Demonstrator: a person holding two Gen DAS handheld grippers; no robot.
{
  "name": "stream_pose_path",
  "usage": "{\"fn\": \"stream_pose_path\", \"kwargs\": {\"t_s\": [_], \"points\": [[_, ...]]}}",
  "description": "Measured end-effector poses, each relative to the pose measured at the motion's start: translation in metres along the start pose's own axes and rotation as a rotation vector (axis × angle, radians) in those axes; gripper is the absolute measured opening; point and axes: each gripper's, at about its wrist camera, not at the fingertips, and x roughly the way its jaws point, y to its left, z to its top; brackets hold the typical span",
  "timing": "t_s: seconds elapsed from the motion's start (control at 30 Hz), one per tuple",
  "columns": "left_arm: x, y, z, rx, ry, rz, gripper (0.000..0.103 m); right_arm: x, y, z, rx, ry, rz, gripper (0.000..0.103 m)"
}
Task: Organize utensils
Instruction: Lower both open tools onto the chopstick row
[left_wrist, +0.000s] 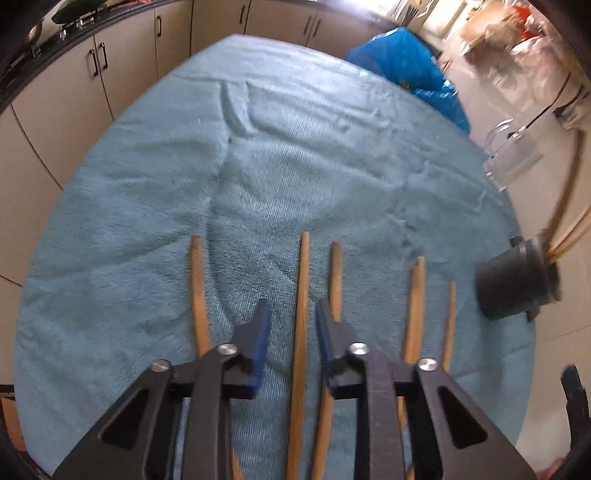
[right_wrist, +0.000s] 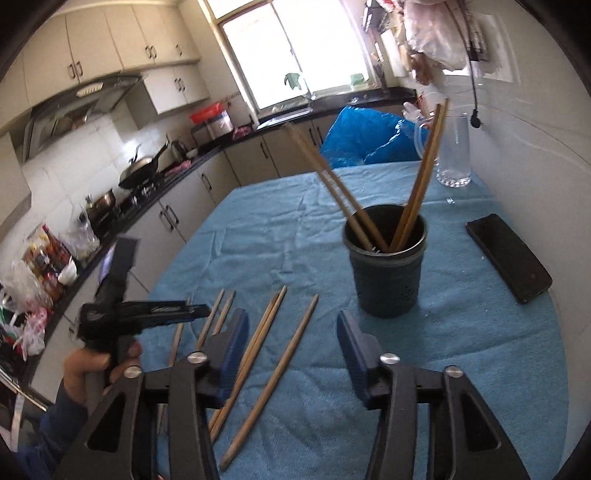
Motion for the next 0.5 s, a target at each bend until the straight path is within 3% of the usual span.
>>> {"fn": "stream_pose_path", "kwargs": {"t_s": [0.1, 0.17, 0.5], "points": [[0.002, -0.008, 0.002, 0.04, -0.026, 0.037, 0.02, 0.008, 0.008, -0.002, -0.021, 0.028, -0.007, 0.042], [0.005, -0.009, 0.003, 0.053, -0.035, 0.064, 0.006, 0.013, 0.014, -0.004, -0.037, 0.043, -0.011, 0.04], [-0.003, 0.025, 0.002, -0.013, -0.027, 0.025, 0.006, 0.084, 0.042, 0.021, -0.029, 0.222, 0.029, 0.037]]}}
